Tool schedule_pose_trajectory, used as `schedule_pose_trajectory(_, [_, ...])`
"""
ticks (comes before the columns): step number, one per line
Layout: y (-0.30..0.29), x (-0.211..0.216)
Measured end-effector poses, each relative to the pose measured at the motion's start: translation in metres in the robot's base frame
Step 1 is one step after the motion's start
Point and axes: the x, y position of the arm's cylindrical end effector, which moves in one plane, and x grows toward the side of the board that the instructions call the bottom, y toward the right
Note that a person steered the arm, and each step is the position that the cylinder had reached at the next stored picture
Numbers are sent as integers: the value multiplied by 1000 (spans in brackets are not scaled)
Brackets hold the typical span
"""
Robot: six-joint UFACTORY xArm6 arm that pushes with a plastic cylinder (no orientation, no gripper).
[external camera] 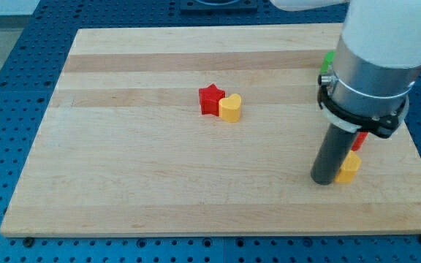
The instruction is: Nudge the red circle right a bit
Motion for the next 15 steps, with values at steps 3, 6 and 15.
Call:
schedule_pose_trajectory(3, [28, 0])
schedule_pose_trajectory(6, [0, -31])
schedule_pose_trajectory(15, [34, -85])
